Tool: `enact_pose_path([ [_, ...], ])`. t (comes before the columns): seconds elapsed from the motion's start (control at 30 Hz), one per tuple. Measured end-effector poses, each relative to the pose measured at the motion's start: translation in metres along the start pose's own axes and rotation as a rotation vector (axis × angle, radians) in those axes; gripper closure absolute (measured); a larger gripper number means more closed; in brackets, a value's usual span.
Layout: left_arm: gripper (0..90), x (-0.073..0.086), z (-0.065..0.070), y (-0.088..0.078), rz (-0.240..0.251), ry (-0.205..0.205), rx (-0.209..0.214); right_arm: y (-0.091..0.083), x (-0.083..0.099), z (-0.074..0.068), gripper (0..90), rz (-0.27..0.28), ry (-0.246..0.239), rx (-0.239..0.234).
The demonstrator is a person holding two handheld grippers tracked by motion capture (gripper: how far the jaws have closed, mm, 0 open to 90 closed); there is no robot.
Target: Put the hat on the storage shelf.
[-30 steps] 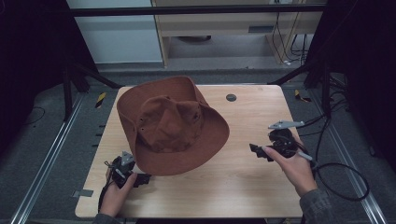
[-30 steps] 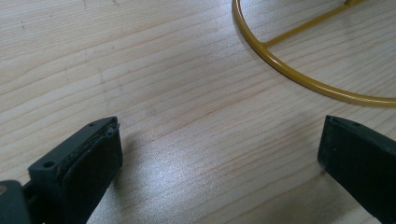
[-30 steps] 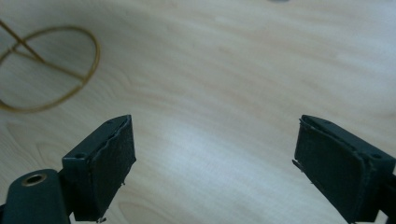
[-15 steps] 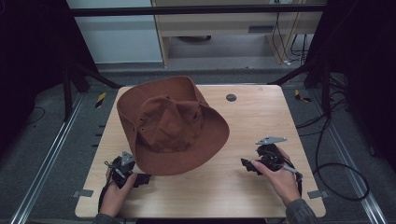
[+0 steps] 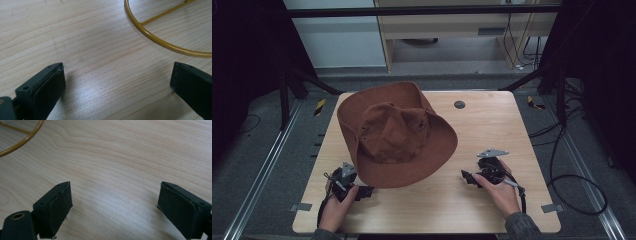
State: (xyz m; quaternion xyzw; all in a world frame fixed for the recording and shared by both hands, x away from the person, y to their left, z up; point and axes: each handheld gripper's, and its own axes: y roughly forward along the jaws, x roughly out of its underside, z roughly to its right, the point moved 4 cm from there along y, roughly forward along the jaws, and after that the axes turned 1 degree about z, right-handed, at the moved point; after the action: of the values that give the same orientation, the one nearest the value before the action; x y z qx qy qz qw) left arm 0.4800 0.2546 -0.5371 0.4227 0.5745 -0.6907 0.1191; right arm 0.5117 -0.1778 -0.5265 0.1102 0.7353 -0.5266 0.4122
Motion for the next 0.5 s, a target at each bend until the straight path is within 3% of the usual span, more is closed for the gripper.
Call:
enact_pose_path([
  [0.5,0.0,0.0,0.0,0.0,0.0,0.0,0.0,0.01,0.0,-0.0041,11.0,0.025,0.022,0.021],
])
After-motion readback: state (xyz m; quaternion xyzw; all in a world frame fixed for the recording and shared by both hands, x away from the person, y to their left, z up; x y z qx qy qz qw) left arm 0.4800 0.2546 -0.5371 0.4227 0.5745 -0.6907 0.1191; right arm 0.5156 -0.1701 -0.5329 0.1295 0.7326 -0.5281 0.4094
